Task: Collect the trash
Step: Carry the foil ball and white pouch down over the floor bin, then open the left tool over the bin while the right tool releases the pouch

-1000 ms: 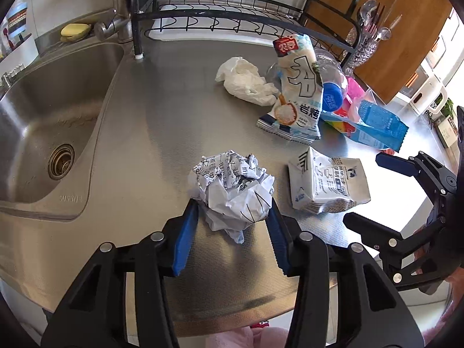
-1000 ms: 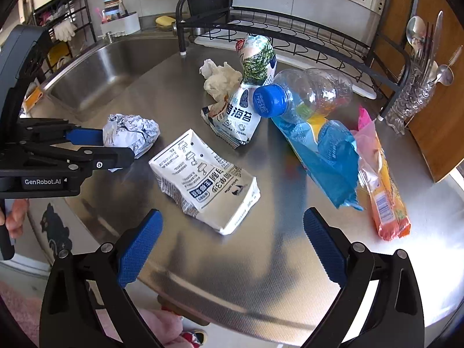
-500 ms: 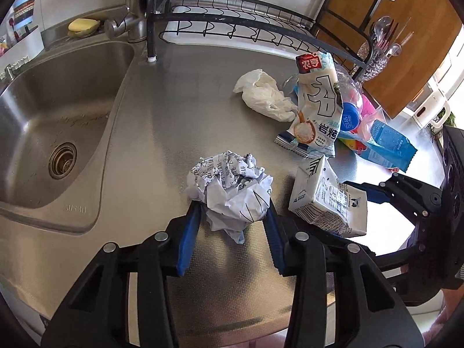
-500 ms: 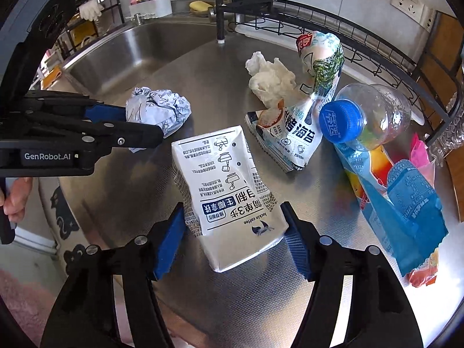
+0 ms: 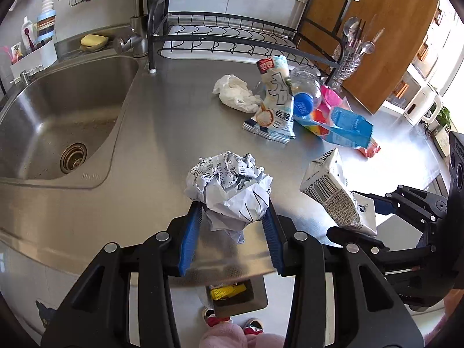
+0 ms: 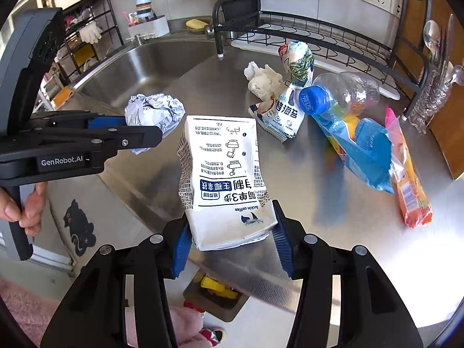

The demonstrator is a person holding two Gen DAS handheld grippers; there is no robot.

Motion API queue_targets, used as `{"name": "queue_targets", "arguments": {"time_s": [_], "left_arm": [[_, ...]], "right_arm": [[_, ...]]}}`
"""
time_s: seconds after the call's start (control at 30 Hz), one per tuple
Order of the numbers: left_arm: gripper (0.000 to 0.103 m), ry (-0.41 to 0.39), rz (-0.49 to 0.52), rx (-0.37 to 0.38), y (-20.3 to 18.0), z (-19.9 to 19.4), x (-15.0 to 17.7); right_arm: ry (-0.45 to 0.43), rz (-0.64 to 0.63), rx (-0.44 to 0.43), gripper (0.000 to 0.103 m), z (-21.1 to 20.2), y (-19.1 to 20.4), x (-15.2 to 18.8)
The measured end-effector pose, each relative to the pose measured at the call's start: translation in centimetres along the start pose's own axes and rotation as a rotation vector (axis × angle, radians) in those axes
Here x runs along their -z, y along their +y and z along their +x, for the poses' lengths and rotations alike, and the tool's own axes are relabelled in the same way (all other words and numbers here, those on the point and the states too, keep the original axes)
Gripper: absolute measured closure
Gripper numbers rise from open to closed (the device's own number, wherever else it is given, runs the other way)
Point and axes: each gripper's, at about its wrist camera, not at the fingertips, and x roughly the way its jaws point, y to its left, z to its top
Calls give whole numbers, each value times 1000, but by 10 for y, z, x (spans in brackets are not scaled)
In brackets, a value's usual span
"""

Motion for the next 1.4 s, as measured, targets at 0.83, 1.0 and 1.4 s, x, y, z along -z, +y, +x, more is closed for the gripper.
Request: {"name": "queue_targets", "arguments": {"time_s": [0.83, 1.0, 1.4], "left_arm": [[63, 361, -97, 28, -20, 51, 212], [63, 450, -117, 35, -11, 104, 235], [63, 557, -177, 98, 20, 221, 255]], "right_arm": [[331, 364, -103, 52, 41, 14, 211], [377, 467, -111, 52, 86, 7, 233], [476, 555, -95, 52, 200, -9, 269]]}}
